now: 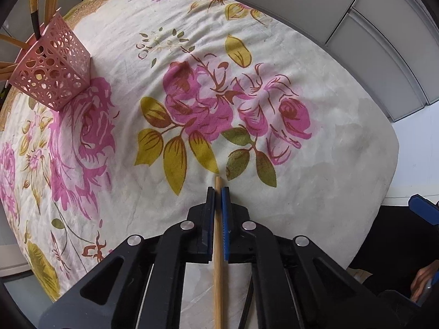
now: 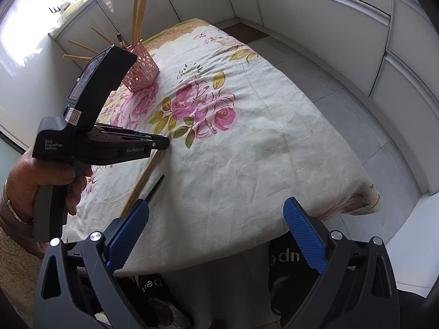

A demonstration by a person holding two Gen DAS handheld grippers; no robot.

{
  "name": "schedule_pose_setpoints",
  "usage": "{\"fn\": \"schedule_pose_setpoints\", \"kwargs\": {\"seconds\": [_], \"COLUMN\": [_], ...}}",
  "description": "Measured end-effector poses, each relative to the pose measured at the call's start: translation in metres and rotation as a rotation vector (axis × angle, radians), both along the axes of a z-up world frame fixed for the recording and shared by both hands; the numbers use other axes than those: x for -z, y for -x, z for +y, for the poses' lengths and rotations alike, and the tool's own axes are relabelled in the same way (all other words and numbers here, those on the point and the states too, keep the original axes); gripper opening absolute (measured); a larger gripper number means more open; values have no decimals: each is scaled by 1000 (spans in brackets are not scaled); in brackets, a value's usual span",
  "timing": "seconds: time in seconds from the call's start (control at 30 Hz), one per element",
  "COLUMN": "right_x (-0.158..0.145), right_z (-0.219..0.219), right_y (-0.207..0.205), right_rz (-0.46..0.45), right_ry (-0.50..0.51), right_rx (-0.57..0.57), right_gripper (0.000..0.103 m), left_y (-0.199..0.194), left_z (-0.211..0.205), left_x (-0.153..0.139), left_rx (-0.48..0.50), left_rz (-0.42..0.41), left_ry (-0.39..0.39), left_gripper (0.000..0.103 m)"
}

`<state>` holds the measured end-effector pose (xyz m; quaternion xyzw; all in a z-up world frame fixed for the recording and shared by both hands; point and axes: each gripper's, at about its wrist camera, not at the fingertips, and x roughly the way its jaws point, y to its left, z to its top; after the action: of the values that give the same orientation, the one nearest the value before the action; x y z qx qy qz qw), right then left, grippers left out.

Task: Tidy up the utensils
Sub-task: 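Move both tools to the pile and grasp a chopstick each, then lift the chopstick with the left tool while the right tool grasps a black chopstick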

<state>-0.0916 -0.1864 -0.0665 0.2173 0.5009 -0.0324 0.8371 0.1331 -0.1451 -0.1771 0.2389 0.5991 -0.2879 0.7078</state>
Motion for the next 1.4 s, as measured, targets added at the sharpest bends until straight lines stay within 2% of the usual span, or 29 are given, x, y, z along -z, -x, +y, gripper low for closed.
{"fn": "schedule_pose_setpoints", "kwargs": {"seconds": [0.1, 0.27, 0.33, 0.37, 0.43, 0.5, 0.53, 0.63, 0.8, 0.87, 0.97, 1.07, 1.1, 1.2, 1.33, 1.4], "right_x": [5, 14, 19, 24, 37, 47, 44, 51, 54, 53, 51, 48, 49, 50, 53, 50], "right_z": [6, 26, 35, 40, 47, 54, 56, 63, 87, 101, 124, 139, 143, 136, 103, 90], "right_y": [-10, -36, -49, -56, -70, -79, -81, -94, -111, -113, -110, -106, -107, -115, -135, -139], "right_rz": [43, 124, 172, 206, 295, 367, 364, 452, 523, 516, 444, 351, 333, 279, 251, 219], "right_ry": [-31, -39, -40, -54, -82, -120, -110, -156, -64, 22, 178, 214, 223, 176, 31, 13], "right_rx": [-7, -23, -22, -18, 0, 26, 41, 62, 58, 54, 44, 7, -9, -31, -24, -20], "right_gripper": [96, 94, 80, 76, 56, 51, 50, 48, 57, 57, 48, 16, 11, 7, 4, 4], "left_y": [-1, 0, -2, -3, -3, -3, -2, -3, -5, -6, -8, -7, -7, -5, -6, -4], "left_z": [9, 51, 70, 80, 94, 106, 107, 117, 132, 138, 147, 154, 156, 159, 162, 161], "left_x": [-8, -51, -68, -77, -93, -102, -105, -109, -119, -121, -127, -133, -134, -136, -140, -144], "left_rx": [-20, -99, -138, -154, -180, -201, -209, -229, -259, -270, -292, -307, -309, -321, -332, -331], "left_rz": [-22, -76, -106, -122, -150, -168, -173, -188, -197, -201, -217, -228, -230, -235, -248, -263], "left_ry": [9, 68, 98, 111, 133, 155, 162, 173, 210, 221, 233, 251, 255, 271, 301, 326], "left_gripper": [4, 4, 4, 4, 4, 4, 4, 4, 4, 4, 4, 4, 4, 4, 4, 4]}}
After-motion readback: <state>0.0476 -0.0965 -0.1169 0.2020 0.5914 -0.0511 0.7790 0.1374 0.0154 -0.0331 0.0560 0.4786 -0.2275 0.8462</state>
